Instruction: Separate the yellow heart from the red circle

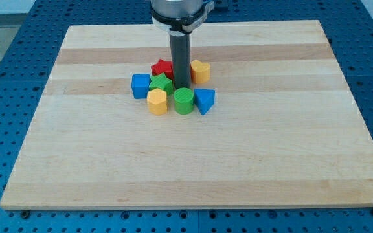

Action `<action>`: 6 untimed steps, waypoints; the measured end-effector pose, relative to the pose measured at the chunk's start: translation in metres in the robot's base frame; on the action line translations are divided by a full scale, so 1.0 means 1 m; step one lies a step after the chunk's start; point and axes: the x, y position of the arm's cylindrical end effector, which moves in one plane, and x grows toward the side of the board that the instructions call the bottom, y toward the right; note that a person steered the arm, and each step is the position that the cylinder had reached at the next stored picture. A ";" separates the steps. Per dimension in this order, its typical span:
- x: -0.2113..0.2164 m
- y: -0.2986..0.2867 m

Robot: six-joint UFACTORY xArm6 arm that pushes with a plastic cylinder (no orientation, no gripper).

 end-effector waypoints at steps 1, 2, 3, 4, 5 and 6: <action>-0.005 0.015; -0.012 0.040; -0.016 0.061; -0.035 0.069; -0.050 0.053; -0.052 0.019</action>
